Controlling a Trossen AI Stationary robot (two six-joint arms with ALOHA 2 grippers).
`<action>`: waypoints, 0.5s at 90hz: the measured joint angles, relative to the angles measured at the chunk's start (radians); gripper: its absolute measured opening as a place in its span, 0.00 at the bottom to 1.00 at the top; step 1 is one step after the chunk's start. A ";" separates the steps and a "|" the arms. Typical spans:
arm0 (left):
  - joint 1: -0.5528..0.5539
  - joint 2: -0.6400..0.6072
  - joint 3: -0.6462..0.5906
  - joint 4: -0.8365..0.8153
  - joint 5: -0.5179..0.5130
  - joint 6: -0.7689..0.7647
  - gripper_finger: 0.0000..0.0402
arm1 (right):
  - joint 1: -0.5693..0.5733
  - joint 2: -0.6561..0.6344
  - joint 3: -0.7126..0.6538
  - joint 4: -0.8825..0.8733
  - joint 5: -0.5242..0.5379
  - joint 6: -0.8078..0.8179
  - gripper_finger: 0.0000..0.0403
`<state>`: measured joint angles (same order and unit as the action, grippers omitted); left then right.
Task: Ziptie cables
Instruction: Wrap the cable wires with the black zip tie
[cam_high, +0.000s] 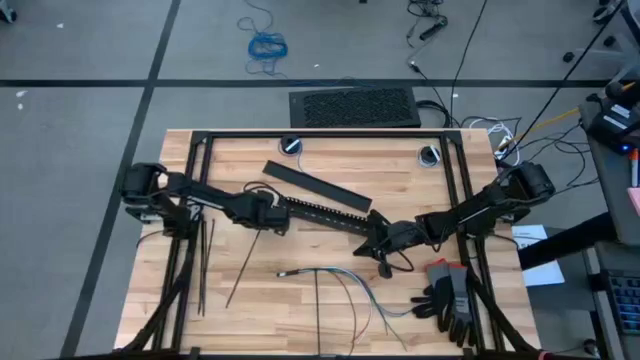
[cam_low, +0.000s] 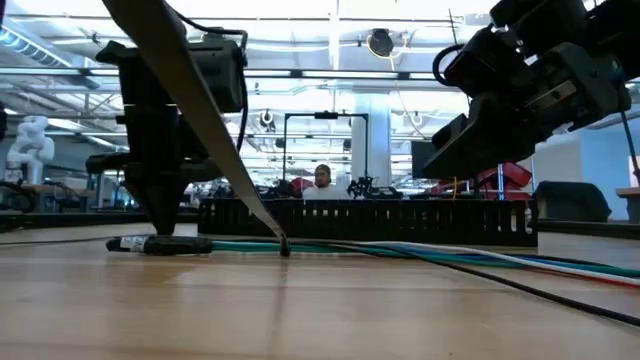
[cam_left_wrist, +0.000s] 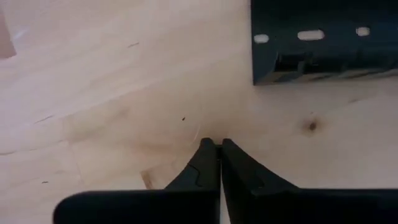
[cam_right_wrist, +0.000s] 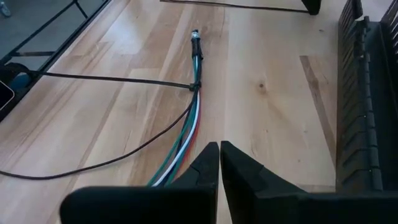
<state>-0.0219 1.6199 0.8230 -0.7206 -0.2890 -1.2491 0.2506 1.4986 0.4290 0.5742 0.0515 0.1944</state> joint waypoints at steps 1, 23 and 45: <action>0.000 0.000 0.002 -0.002 0.000 0.000 0.02 | 0.000 0.000 0.000 -0.001 0.000 0.000 0.02; -0.010 0.001 0.052 -0.044 -0.004 0.003 0.01 | 0.000 0.000 0.000 -0.005 0.000 0.003 0.02; -0.028 -0.001 0.098 -0.083 -0.011 0.009 0.02 | 0.000 0.000 0.000 -0.011 0.000 0.003 0.02</action>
<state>-0.0500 1.6193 0.9212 -0.8036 -0.3004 -1.2400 0.2506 1.4986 0.4290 0.5636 0.0513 0.1978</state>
